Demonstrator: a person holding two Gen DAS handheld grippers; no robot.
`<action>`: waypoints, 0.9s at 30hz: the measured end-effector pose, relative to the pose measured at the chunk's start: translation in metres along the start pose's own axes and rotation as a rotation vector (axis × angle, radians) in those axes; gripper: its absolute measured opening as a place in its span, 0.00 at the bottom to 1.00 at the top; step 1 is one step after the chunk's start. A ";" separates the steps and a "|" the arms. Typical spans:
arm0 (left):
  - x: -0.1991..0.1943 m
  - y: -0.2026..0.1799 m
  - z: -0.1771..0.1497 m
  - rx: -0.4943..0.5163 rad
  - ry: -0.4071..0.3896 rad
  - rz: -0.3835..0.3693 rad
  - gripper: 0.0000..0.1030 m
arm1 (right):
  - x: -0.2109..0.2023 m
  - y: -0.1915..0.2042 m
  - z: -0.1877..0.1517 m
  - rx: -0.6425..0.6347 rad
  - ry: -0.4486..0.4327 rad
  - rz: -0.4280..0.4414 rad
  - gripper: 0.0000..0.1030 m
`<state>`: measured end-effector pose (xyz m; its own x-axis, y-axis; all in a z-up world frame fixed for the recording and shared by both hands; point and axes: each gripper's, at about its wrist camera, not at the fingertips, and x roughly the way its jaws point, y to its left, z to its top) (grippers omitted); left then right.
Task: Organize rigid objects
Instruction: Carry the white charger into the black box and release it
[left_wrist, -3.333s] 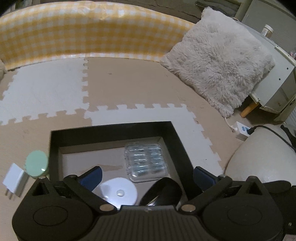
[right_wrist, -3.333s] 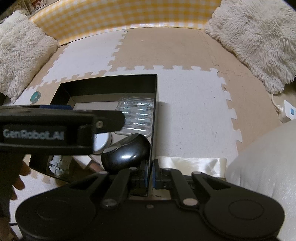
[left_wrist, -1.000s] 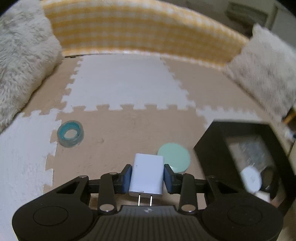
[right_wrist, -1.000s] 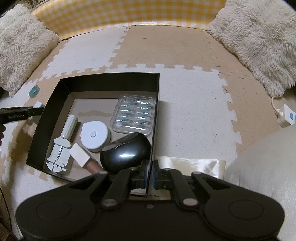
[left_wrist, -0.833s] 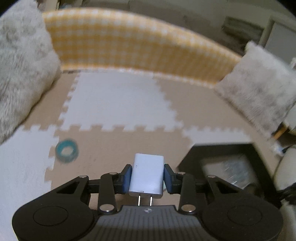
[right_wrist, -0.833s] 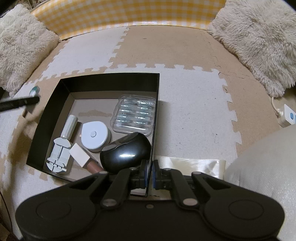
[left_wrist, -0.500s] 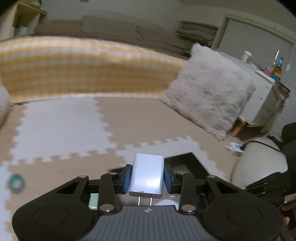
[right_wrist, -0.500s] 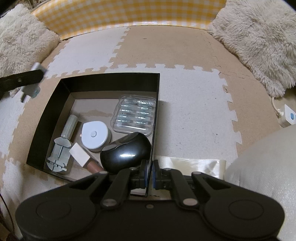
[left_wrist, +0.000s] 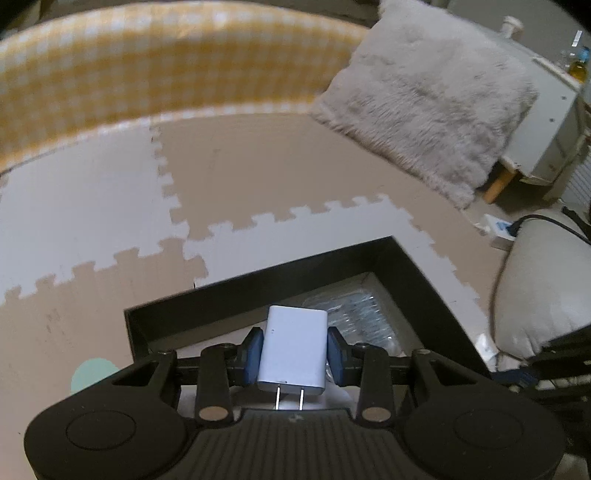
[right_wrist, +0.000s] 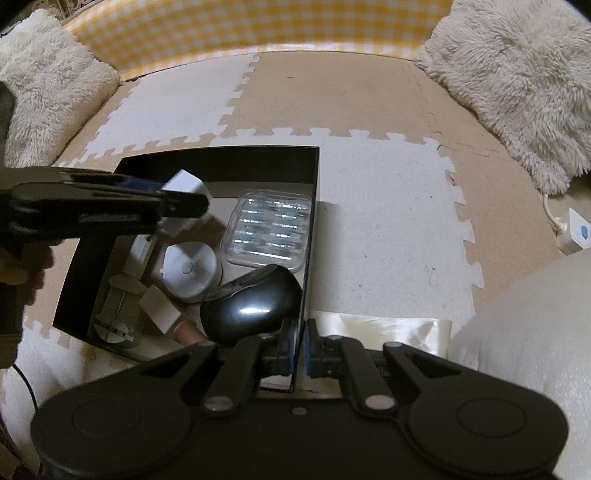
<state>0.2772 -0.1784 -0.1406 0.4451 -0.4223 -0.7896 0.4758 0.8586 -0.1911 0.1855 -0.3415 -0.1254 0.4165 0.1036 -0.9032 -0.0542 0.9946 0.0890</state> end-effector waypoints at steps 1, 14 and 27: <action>0.003 0.000 0.000 0.003 -0.003 0.005 0.37 | 0.000 0.000 0.000 -0.001 0.000 0.000 0.06; 0.011 -0.002 0.000 0.025 0.005 0.027 0.56 | 0.000 -0.001 0.000 0.001 0.004 0.004 0.06; -0.016 -0.019 -0.014 0.041 0.003 -0.022 0.88 | 0.001 -0.001 0.000 0.003 0.012 0.003 0.06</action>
<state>0.2506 -0.1837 -0.1327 0.4319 -0.4401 -0.7872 0.5164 0.8363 -0.1842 0.1859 -0.3421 -0.1269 0.4055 0.1060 -0.9079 -0.0522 0.9943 0.0928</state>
